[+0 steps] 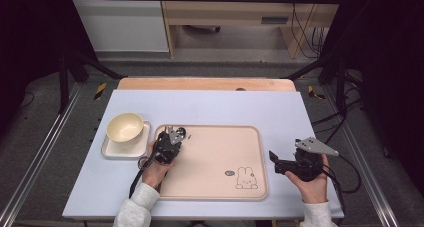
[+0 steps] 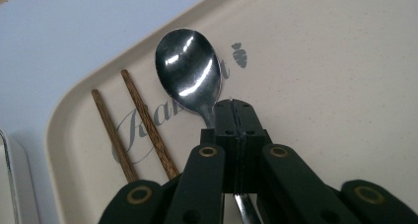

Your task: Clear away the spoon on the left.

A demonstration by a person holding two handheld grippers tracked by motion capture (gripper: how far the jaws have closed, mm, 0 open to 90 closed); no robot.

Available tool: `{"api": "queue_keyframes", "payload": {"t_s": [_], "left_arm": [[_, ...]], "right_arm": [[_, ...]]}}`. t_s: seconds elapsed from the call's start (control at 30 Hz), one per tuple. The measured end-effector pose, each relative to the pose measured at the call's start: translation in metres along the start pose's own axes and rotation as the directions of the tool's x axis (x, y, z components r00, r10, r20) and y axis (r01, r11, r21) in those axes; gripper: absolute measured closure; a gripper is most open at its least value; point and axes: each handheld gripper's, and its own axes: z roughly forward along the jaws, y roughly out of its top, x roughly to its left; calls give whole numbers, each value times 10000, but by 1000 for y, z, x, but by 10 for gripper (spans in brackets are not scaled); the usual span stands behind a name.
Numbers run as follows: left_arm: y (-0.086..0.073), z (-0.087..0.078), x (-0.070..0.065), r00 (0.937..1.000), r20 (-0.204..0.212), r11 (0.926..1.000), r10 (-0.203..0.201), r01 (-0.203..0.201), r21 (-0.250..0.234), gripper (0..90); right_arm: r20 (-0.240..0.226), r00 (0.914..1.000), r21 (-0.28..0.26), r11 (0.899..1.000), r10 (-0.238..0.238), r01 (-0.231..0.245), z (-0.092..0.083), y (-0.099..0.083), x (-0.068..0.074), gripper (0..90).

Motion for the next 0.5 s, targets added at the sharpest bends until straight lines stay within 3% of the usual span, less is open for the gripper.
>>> {"api": "queue_keyframes", "payload": {"t_s": [0.13, 0.23, 0.5], "left_arm": [[-2, -7, 3, 9998, 189, 9998, -29, 32, -185, 898], [-3, -18, 6, 9991, 358, 9979, -234, 255, -595, 875], [-8, -53, 12, 9962, 714, 9863, -505, 610, -1534, 808]], "right_arm": [[22, 10000, -2, 10000, -34, 34, 0, 0, 0, 26], [31, 10000, 9, 10000, -25, 25, 0, 0, -1, 26], [49, 10000, -21, 10000, 74, -74, -2, 0, -2, 25]]}}
